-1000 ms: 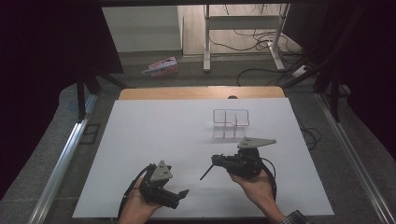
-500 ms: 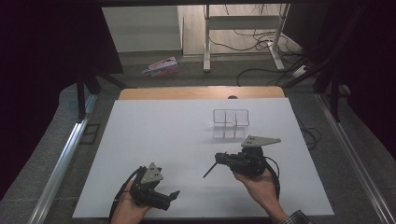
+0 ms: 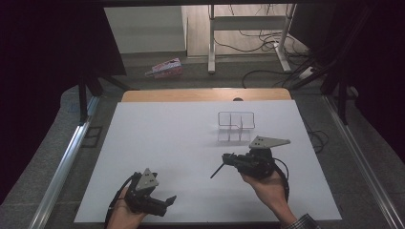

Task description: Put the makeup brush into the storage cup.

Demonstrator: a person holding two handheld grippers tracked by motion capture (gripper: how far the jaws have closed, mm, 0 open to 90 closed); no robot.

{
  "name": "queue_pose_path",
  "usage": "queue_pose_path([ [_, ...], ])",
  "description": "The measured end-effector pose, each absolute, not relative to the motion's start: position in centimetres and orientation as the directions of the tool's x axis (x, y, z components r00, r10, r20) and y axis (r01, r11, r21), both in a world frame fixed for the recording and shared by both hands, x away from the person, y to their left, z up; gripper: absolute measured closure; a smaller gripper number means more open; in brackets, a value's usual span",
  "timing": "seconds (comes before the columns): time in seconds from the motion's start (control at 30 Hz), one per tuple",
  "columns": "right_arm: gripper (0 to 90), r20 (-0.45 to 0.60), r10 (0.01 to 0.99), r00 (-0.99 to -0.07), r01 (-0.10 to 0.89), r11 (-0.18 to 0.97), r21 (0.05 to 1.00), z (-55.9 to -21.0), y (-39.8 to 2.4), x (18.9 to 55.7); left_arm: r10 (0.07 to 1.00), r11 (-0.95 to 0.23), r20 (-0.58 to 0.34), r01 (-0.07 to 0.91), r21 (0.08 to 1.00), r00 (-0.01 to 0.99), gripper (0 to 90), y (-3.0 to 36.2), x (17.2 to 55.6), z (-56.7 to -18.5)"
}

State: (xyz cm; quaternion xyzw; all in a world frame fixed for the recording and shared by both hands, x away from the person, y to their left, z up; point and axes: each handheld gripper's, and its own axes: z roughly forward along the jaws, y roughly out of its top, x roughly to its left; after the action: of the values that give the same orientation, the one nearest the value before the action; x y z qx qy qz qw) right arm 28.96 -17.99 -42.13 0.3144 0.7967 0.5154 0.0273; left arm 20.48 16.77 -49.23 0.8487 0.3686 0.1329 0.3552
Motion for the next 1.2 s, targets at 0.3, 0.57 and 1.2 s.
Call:
queue_pose_path([
  [0.3,84.5,0.272,0.551,-0.789,0.469,0.255,0.846,-41.5,-18.8,29.9,0.735,-0.467,-0.029,0.536,0.703,0.678,1.5,17.7,20.1,-49.3],
  [0.57,84.6,0.255,0.575,-0.778,0.465,0.252,0.848,-40.8,-19.6,30.8,0.745,-0.456,-0.026,0.537,0.710,0.667,1.5,18.5,19.8,-49.3],
  [1.2,84.6,0.205,0.616,-0.761,0.441,0.259,0.859,-38.9,-20.8,33.0,0.785,-0.423,-0.021,0.559,0.713,0.620,2.0,20.7,19.0,-49.4],
])
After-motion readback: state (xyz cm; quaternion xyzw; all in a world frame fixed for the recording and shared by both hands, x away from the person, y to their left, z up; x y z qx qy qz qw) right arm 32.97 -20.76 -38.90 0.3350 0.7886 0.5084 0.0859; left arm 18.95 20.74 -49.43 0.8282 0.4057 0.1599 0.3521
